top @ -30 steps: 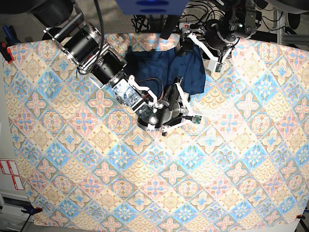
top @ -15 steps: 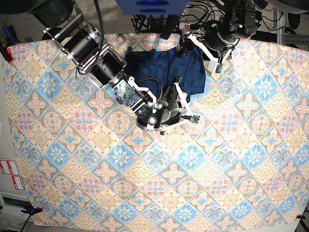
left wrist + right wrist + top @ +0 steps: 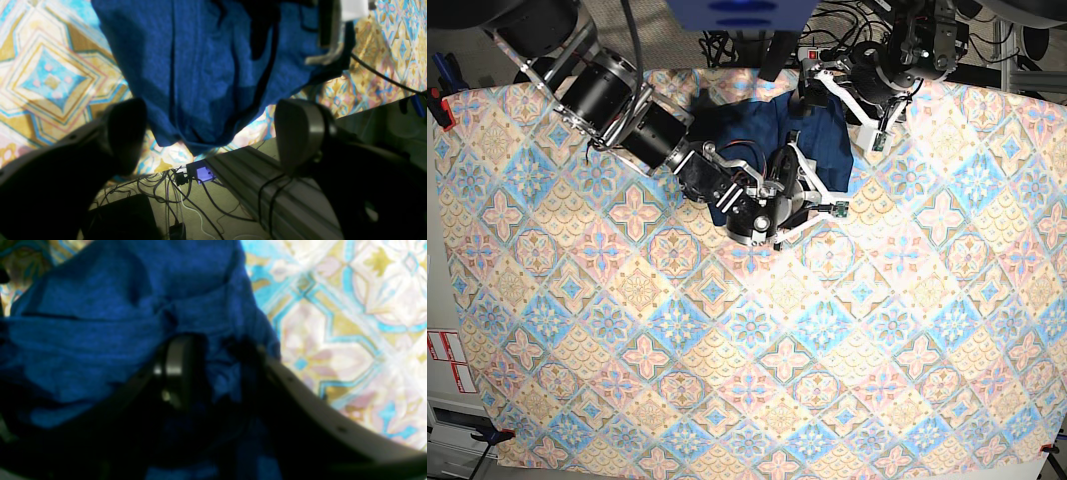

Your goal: Fold the T-shirt properly

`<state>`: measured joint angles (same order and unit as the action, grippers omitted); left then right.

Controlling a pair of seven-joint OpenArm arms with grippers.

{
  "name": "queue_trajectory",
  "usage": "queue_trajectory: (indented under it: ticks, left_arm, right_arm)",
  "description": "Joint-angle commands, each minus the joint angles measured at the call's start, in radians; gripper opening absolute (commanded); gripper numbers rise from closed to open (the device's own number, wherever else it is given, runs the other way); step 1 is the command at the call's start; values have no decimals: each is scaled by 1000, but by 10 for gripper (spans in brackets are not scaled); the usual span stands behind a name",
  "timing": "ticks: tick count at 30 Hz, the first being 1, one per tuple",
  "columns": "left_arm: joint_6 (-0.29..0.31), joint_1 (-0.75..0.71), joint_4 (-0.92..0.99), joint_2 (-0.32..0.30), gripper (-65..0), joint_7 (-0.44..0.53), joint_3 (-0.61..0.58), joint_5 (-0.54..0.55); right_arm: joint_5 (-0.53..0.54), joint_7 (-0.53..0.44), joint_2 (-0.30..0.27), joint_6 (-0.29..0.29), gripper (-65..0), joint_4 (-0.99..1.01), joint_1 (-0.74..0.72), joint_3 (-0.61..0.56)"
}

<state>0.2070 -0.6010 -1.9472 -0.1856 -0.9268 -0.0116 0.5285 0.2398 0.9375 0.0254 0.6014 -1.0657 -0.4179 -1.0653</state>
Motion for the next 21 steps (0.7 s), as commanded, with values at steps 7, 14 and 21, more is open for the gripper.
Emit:
queue_trajectory:
  ticks: [7, 14, 21]
  left_arm:
    - [4, -4, -16, -2, -60, 13, 0, 12]
    - [4, -4, -14, -2, -60, 18, -1, 12]
    - [4, -4, -14, -2, -60, 19, 0, 12]
  right_arm:
    - [-132, -2, 8, 4, -413, 5, -19, 7]
    - [-196, -10, 11, 4, -413, -5, -19, 12]
    - [-191, -10, 11, 4, -414, -57, -35, 95]
